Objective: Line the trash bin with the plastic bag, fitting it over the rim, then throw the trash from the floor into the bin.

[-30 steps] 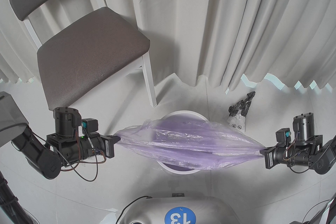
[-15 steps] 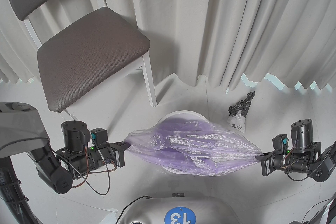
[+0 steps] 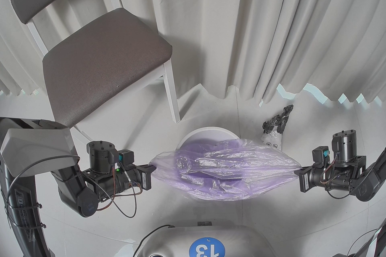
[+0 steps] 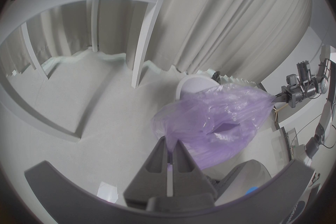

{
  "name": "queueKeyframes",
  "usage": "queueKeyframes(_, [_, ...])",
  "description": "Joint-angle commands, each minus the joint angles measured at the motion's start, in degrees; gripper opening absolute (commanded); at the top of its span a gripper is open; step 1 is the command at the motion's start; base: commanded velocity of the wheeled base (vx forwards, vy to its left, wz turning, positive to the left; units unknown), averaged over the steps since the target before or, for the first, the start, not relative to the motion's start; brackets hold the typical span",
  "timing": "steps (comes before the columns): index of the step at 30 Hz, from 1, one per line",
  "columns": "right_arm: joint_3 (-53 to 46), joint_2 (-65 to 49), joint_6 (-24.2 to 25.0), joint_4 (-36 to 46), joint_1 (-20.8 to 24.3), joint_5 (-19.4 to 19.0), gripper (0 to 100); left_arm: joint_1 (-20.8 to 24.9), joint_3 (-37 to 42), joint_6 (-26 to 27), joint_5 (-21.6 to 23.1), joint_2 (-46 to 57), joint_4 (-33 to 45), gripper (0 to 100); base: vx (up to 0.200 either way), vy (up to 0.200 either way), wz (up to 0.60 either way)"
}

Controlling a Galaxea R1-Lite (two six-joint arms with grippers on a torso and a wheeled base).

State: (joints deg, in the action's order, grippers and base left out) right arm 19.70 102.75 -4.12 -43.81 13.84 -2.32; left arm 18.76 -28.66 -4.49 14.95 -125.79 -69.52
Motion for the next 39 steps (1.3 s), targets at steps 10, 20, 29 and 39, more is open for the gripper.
queueKeyframes(10, [-5.81, -7.57, -4.49, 5.67, -0.21, 0.12, 0, -3.82, 9.50, 3.96, 0.79, 2.57, -0.35, 0, 0.000, 0.000, 0.00])
queueKeyframes(20, [-5.73, -6.87, -4.84, 9.71, 1.90, 0.73, 0, -2.24, 8.45, 4.05, 0.79, -1.38, -1.76, 0, 0.000, 0.000, 0.00])
queueKeyframes(29, [-4.76, 3.51, -4.49, 5.05, 3.30, 2.49, 0, -1.10, 4.31, 4.22, 0.52, -7.18, -3.51, 0, 0.000, 0.000, 0.00])
queueKeyframes(39, [-0.98, 15.72, -4.93, -6.37, 2.34, 2.58, 0, -2.68, -2.89, 5.89, 0.96, -10.08, -2.72, 0, 0.000, 0.000, 0.00])
